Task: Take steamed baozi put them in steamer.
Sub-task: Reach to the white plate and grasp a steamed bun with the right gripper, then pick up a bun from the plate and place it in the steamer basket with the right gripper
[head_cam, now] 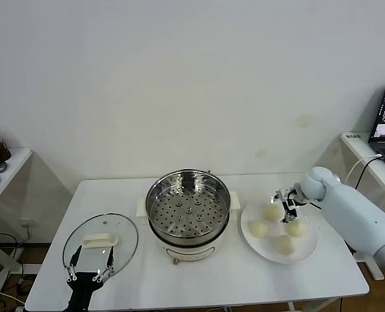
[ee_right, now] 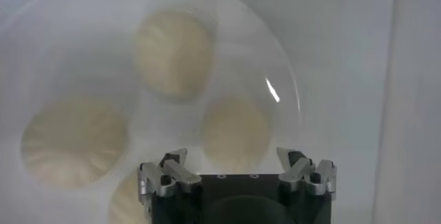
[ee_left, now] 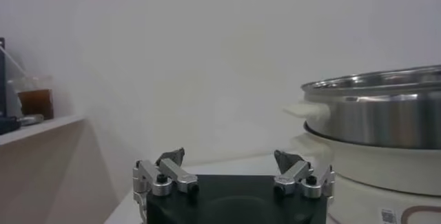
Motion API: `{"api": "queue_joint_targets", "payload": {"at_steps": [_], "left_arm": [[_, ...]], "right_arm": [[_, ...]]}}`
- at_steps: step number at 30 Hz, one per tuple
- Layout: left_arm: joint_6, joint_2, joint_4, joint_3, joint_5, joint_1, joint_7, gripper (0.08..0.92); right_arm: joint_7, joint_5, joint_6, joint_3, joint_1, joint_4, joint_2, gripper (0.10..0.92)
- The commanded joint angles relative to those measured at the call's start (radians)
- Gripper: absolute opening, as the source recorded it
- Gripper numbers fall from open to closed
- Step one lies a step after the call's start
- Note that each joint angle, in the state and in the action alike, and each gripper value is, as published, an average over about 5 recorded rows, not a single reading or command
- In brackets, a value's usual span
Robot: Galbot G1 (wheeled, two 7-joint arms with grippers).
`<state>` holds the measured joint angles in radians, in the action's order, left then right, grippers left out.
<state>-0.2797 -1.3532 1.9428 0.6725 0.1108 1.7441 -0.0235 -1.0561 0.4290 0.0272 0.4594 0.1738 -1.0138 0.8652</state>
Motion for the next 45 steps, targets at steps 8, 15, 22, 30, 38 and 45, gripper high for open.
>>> {"api": "queue_joint_targets", "payload": {"at_steps": [8,15,22,30,38,45], "left_arm": [[-0.013,0.002,-0.01,0.016,-0.003,0.001,0.001,0.823],[-0.013,0.004,-0.008,0.019,-0.003,0.001,0.001,0.823],[-0.012,0.003,-0.003,0.017,-0.003,0.0,0.002,0.823],[-0.01,0.008,0.004,0.01,-0.003,-0.005,0.002,0.823],[-0.01,0.022,0.016,0.005,0.0,-0.015,0.002,0.823],[-0.006,0.03,0.033,0.007,0.006,-0.025,0.002,0.823]], "right_arm": [[-0.001,0.016,0.015,0.027,-0.042,0.149,0.111,0.82],[-0.023,0.012,0.025,0.038,-0.036,0.133,0.103,0.699],[-0.034,-0.017,0.025,0.052,-0.048,0.108,0.084,0.556],[-0.055,-0.136,0.014,0.131,-0.135,0.01,0.005,0.526],[-0.127,-0.425,-0.008,0.351,-0.473,-0.192,-0.114,0.526],[-0.15,-0.604,-0.072,0.542,-0.773,-0.232,-0.03,0.519]]}}
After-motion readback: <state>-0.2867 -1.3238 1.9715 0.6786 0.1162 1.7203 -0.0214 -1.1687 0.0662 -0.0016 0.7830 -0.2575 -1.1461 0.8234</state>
